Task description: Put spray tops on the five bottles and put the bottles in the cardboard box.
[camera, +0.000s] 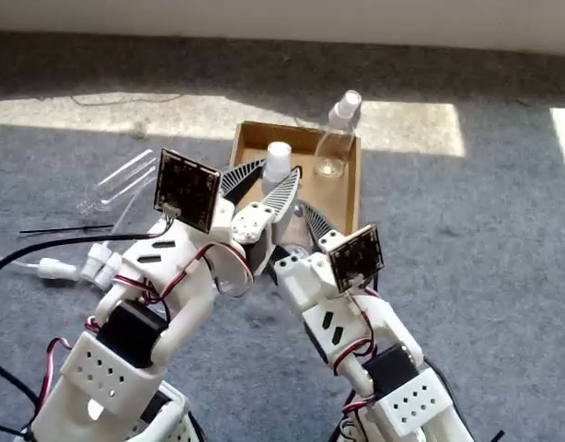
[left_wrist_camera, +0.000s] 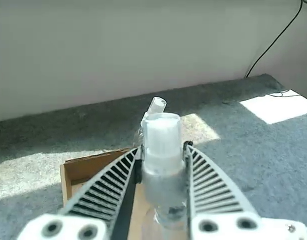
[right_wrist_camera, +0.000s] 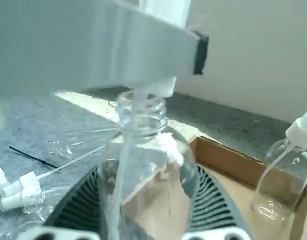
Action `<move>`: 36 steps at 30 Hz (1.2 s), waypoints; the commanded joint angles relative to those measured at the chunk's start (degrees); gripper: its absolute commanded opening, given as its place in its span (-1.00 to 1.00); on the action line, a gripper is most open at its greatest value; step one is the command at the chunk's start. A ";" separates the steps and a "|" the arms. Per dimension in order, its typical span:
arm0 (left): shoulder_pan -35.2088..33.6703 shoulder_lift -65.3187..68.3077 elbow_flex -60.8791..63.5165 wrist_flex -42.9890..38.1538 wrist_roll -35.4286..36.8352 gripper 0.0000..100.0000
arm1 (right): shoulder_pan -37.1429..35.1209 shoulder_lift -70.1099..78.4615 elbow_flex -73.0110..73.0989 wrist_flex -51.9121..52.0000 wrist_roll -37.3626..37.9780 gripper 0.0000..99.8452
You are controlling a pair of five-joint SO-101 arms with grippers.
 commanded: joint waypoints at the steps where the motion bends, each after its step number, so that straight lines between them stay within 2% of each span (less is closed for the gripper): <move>1: 0.40 -1.19 -0.57 4.48 -3.87 -0.78 | 0.75 0.22 -4.53 -1.19 -0.62 -0.99; 4: 1.19 -1.63 -1.71 6.59 -4.40 -0.70 | 0.13 0.22 -4.53 -1.19 -0.53 -0.99; 10: 1.27 -7.34 -8.57 14.42 -8.53 -0.68 | 0.22 0.13 -4.35 -1.27 -0.53 -0.99; 21: 0.66 -8.48 -16.84 14.42 -10.55 -0.69 | 0.40 -0.04 -1.10 -1.19 -0.35 -0.99; 28: -7.69 -2.51 -12.35 9.41 -10.55 -0.69 | 0.22 -0.04 -1.19 -1.19 -0.44 -0.99; 36: -1.01 0.66 -12.00 9.41 -10.55 -0.69 | 0.31 -0.04 -0.92 -1.19 -0.26 -0.99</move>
